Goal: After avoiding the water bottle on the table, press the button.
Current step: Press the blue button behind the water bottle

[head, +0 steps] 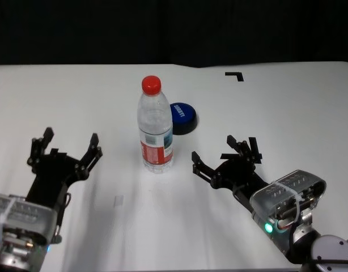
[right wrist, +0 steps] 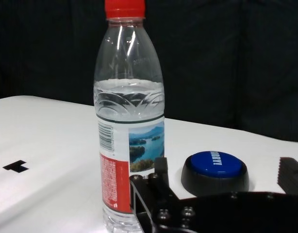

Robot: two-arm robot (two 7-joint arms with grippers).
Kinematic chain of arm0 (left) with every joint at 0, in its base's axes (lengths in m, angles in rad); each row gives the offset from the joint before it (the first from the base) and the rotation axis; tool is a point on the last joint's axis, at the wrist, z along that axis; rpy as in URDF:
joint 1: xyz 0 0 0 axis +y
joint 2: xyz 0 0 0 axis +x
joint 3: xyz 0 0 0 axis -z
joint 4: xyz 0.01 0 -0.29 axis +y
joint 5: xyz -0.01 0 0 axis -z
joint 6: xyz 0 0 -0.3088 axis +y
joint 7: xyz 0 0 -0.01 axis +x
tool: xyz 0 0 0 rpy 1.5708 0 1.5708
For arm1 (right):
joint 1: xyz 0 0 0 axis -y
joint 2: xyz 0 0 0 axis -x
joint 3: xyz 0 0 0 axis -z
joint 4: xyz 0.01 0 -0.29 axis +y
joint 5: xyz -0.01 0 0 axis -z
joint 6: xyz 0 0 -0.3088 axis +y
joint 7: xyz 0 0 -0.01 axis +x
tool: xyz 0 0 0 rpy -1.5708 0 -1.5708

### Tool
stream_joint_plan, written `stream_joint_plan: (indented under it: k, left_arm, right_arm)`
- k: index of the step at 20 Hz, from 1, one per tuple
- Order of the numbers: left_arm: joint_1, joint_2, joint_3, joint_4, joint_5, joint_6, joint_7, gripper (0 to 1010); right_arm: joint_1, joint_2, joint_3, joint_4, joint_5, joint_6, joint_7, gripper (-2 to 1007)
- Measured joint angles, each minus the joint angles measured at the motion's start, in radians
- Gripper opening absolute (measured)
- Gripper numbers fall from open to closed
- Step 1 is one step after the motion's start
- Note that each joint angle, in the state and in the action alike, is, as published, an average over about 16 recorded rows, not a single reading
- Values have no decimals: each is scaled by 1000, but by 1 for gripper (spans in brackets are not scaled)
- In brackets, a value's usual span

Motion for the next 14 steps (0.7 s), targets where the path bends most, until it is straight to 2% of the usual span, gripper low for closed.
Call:
stream_joint_plan:
  k: [7, 14]
  left_arm:
    - [51, -25, -25, -35, 31, -1, 24, 1003]
    - [78, -42, -41, -43, 44, -6, 25, 1003]
  right_arm:
    - [0, 0, 0, 0, 0, 0, 0, 1003]
    - [0, 0, 0, 0, 0, 0, 0, 1003]
